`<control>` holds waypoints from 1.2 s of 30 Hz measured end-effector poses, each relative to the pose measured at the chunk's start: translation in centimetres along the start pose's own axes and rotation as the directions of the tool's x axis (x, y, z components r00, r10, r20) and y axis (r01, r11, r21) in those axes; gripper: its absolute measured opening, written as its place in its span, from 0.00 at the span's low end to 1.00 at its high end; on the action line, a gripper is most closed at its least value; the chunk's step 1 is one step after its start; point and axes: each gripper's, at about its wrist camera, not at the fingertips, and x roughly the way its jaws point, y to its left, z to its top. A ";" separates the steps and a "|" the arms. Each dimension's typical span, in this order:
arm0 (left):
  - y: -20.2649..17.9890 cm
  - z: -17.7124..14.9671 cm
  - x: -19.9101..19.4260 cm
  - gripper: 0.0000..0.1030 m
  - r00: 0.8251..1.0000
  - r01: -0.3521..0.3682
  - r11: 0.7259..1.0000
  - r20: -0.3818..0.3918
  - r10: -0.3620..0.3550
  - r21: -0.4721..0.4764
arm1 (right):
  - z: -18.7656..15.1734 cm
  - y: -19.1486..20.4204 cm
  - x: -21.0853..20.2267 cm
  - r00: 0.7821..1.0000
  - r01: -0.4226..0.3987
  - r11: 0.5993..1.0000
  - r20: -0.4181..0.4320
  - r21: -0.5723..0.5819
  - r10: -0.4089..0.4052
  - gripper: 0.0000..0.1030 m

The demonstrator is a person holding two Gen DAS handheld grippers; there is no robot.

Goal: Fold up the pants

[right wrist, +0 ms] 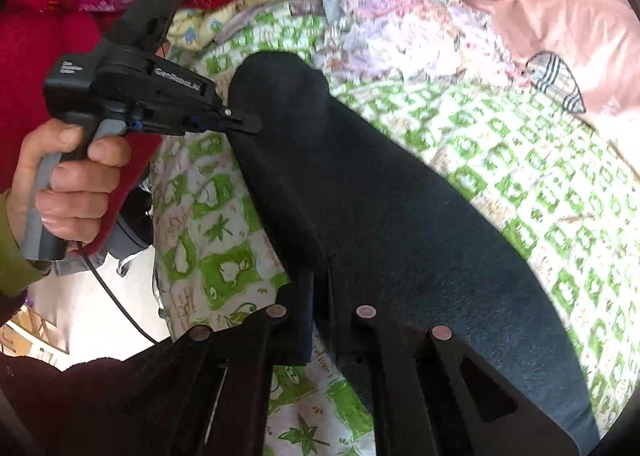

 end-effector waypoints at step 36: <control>6.1 6.1 1.8 0.51 0.991 -0.136 0.982 -0.024 0.133 -0.130 | 7.5 -14.6 6.8 0.987 -0.085 0.939 -0.100 0.334 0.125 0.40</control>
